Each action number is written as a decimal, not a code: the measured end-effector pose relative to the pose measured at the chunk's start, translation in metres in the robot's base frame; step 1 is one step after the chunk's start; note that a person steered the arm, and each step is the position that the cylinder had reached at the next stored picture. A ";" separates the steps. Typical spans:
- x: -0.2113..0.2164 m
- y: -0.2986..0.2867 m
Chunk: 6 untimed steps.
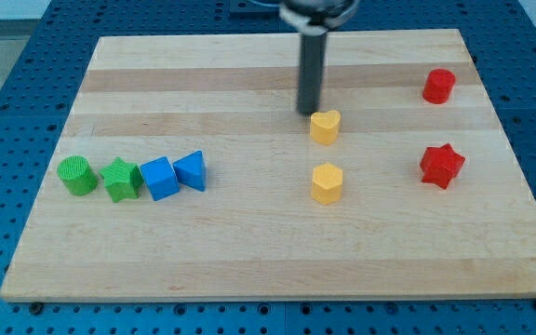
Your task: Push the yellow heart right to the yellow hexagon
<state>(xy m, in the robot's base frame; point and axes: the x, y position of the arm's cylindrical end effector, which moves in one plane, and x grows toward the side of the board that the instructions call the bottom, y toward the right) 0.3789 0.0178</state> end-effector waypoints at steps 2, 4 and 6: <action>0.006 0.013; 0.037 0.042; -0.035 0.040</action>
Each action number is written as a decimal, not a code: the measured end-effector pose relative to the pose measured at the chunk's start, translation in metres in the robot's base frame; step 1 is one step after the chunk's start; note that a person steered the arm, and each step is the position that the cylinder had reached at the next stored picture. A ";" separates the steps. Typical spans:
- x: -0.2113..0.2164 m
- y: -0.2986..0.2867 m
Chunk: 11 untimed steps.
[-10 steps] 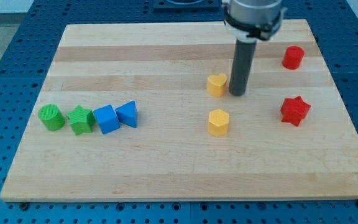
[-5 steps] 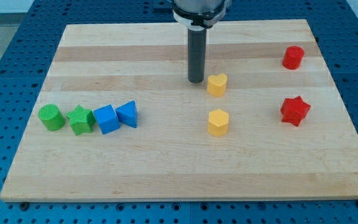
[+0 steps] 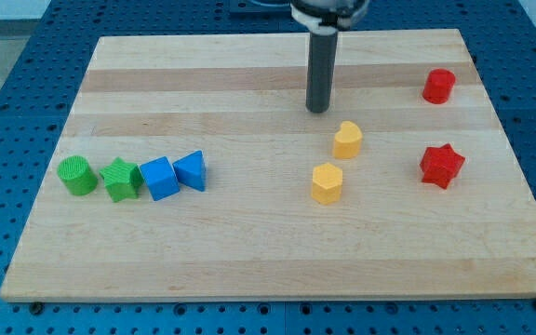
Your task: Push the yellow heart right to the yellow hexagon
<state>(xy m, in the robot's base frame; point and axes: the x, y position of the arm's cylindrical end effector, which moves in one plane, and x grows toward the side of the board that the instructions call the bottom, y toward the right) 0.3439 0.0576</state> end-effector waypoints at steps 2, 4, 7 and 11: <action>0.009 0.038; 0.068 0.038; 0.056 0.041; 0.094 0.017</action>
<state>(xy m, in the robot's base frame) 0.4379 0.0742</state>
